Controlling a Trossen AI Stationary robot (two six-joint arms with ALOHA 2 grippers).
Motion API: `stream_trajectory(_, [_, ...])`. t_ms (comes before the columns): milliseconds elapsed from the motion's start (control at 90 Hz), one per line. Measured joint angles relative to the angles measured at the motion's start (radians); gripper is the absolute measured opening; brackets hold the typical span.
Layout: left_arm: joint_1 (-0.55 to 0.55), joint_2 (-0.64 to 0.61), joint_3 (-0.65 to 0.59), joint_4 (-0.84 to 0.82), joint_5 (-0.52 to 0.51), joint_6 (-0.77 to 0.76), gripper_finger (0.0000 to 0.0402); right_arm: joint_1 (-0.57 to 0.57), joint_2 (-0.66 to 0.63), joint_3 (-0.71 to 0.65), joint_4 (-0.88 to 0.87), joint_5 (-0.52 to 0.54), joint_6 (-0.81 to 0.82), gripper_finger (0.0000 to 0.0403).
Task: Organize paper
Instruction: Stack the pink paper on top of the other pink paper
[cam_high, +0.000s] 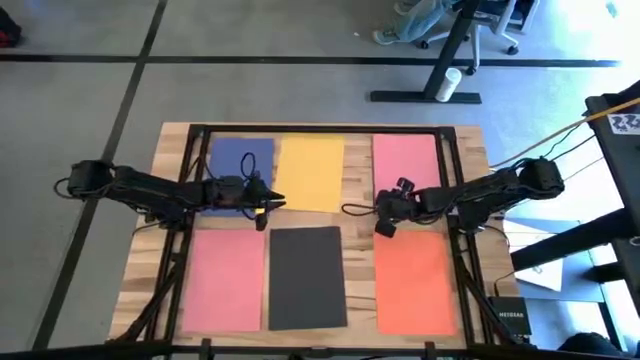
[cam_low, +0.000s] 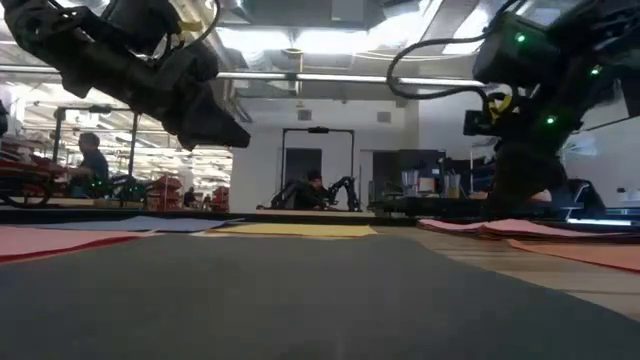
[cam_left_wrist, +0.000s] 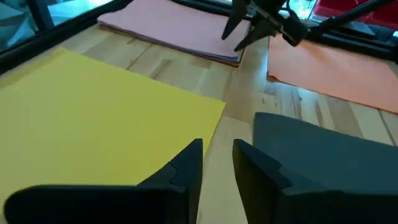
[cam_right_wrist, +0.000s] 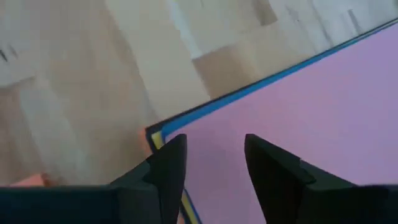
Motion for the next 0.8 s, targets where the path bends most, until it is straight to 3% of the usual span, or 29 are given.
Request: stream_trajectory(800, [-0.001, 0.000, 0.000, -0.003, 0.000, -0.038, 0.0075, 0.003, 0.089, -0.001, 0.026, -0.016, -0.018, 0.0145])
